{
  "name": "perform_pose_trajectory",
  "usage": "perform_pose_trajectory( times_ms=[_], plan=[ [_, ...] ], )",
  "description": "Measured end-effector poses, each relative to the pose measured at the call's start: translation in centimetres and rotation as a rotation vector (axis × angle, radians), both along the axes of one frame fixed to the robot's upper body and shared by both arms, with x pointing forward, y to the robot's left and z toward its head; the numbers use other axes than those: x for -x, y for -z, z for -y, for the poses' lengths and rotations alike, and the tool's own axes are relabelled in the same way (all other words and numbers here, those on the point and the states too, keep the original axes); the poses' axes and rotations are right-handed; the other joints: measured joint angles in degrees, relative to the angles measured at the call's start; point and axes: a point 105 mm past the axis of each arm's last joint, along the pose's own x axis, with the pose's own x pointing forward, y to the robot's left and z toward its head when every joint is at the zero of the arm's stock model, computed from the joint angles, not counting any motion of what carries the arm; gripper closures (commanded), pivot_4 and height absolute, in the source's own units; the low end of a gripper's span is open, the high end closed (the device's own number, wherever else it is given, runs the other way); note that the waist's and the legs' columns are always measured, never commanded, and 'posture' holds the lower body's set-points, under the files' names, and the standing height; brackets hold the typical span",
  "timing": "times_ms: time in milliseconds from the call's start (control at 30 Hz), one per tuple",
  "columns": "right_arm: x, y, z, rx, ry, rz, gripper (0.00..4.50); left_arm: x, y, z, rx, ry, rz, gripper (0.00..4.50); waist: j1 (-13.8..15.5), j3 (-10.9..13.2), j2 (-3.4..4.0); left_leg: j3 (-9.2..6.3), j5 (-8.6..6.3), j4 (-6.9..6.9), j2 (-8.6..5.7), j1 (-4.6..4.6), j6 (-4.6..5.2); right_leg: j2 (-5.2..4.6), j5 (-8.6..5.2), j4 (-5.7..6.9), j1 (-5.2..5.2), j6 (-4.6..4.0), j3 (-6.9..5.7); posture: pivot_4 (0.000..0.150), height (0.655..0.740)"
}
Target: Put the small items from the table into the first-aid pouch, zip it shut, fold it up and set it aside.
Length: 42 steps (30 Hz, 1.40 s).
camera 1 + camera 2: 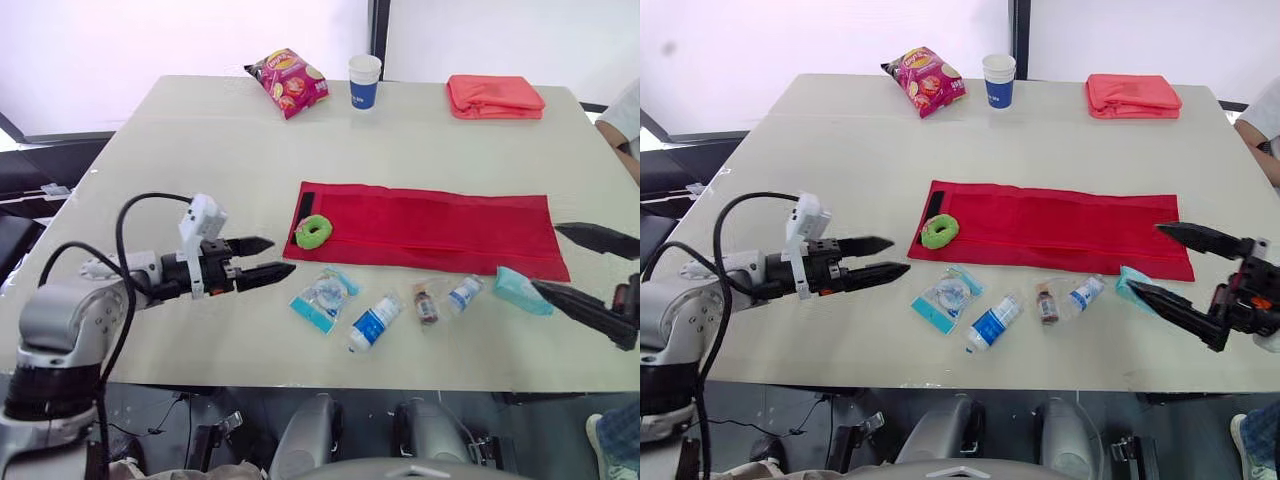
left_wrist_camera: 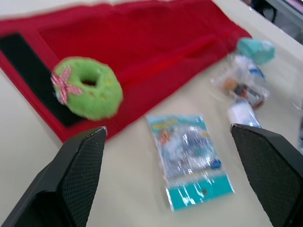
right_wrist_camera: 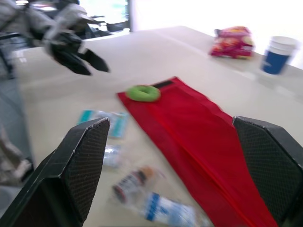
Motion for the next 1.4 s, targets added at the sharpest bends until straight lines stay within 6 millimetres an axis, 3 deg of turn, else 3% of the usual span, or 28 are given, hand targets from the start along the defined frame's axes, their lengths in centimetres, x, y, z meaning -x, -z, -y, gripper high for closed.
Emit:
perform_pose_trajectory(
  times_ms=[133, 267, 600, 1100, 1200, 1333, 1367, 1400],
  plan=[
    [1.0, -1.2, -2.0, 0.055, -0.136, -0.010, 0.09, 0.6, 1.5, 0.5, -0.047, 0.109, -0.160, 0.00, 0.23, 0.02, -0.09, -0.05, -0.03, 0.02, -0.01, -0.01, 0.06, 0.00, 0.00, 0.02, 0.02, 0.00, -0.05, 0.150, 0.7395],
    [1.7, -0.9, -3.0, 0.063, -0.190, -0.043, 0.09, 0.2, 2.6, 1.3, -0.074, 0.153, -0.252, 0.00, 0.14, 0.10, -0.31, -0.06, -0.02, 0.04, -0.02, -0.06, 0.04, 0.02, 0.00, 0.01, 0.01, 0.00, -0.04, 0.150, 0.7395],
    [3.3, 0.6, -3.5, 0.091, -0.209, -0.117, 0.09, -1.8, 4.5, 3.6, -0.125, 0.274, -0.348, 0.00, 0.04, 0.19, -0.45, -0.05, -0.12, 0.23, -0.01, -0.11, 0.23, 0.10, 0.00, 0.13, 0.01, 0.02, -0.01, 0.150, 0.7395],
    [2.7, 0.1, -3.5, 0.106, -0.130, -0.049, 0.09, -2.2, 4.5, 6.2, -0.010, 0.326, -0.551, 0.00, 0.03, 0.19, -0.46, -0.11, -0.19, 0.60, 0.03, -0.23, 0.35, 0.16, -0.02, 0.19, 0.01, 0.07, 0.01, 0.150, 0.7395],
    [2.6, -0.1, -3.6, 0.103, -0.127, -0.037, 0.00, -2.0, 4.8, 6.4, 0.000, 0.319, -0.577, 0.86, 0.03, 0.19, -0.46, -0.11, -0.19, 0.60, 0.02, -0.24, 0.35, 0.14, -0.02, 0.18, 0.01, 0.07, 0.01, 0.150, 0.7395],
    [2.4, 0.1, -3.7, 0.097, -0.133, -0.045, 0.00, -1.6, 5.8, 6.5, 0.004, 0.305, -0.621, 2.87, 0.03, 0.21, -0.49, -0.12, -0.19, 0.60, 0.03, -0.26, 0.35, 0.13, -0.02, 0.19, 0.00, 0.07, 0.00, 0.150, 0.7395],
    [2.4, 0.1, -3.8, 0.096, -0.133, -0.046, 0.00, -1.6, 5.9, 6.5, 0.003, 0.302, -0.622, 3.00, 0.03, 0.21, -0.49, -0.12, -0.19, 0.61, 0.03, -0.26, 0.35, 0.13, -0.02, 0.19, 0.00, 0.07, 0.00, 0.150, 0.7395],
    [2.3, 0.0, -3.8, 0.093, -0.131, -0.045, 0.00, -1.6, 6.0, 6.4, 0.001, 0.294, -0.625, 3.54, 0.03, 0.21, -0.49, -0.12, -0.19, 0.61, 0.03, -0.26, 0.35, 0.12, -0.02, 0.19, 0.00, 0.06, 0.00, 0.150, 0.7395]
  ],
)
